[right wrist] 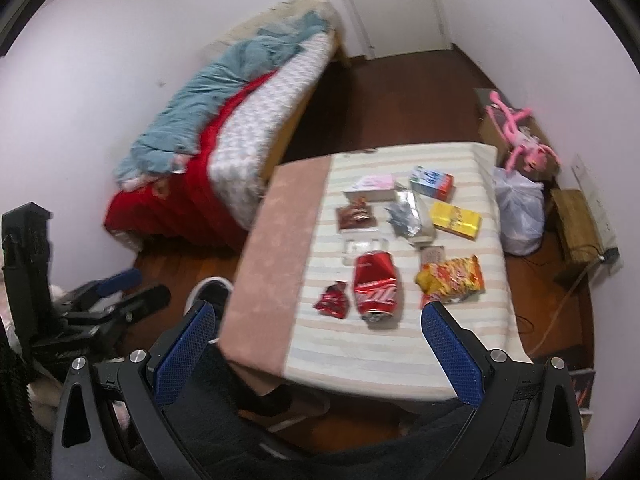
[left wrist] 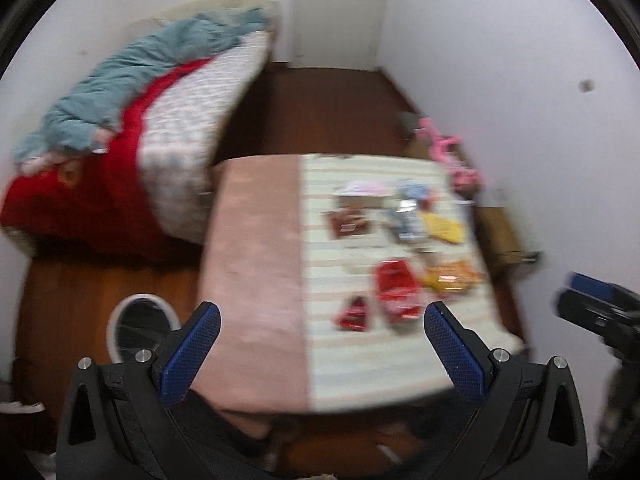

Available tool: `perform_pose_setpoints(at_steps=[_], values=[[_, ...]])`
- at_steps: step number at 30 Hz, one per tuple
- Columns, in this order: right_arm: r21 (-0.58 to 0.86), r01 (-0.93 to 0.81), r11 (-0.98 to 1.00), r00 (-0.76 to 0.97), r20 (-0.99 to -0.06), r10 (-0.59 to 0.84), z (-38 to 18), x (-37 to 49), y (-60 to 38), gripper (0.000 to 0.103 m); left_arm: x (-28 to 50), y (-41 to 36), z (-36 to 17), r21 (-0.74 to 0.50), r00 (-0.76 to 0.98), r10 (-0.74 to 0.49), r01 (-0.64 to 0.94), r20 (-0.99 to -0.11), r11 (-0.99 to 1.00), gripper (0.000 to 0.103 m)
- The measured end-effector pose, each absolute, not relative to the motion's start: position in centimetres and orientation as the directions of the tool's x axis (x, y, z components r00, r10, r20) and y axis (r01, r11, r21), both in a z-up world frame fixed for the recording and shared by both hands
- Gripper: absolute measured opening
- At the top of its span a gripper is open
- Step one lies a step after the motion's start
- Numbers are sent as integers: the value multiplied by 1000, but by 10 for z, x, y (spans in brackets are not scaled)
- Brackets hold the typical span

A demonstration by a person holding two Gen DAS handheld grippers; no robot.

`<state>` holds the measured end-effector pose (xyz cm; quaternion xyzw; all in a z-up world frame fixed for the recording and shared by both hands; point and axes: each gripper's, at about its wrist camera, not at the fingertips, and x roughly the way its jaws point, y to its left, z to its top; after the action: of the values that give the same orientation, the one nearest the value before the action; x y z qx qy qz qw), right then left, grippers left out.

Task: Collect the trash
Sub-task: 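Grasp the crushed red Coca-Cola can with the right tool while the left tool grasps the small red wrapper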

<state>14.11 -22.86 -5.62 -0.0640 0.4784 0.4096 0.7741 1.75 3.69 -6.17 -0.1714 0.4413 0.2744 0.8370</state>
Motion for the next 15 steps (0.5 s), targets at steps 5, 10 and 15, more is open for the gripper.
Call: perform_pose_setpoints(at_steps=[5, 10, 15], values=[[219, -661, 718, 216, -860, 462, -127, 166, -190, 103, 30, 74, -143, 79, 282, 364, -686, -888, 723, 103], [129, -642, 756, 203, -922, 330, -205, 200, -139, 103, 35, 100, -210, 122, 154, 329, -720, -932, 683, 103], [57, -635, 771, 172, -962, 213, -270, 229, -97, 103, 39, 116, -253, 131, 76, 280, -747, -957, 652, 103]])
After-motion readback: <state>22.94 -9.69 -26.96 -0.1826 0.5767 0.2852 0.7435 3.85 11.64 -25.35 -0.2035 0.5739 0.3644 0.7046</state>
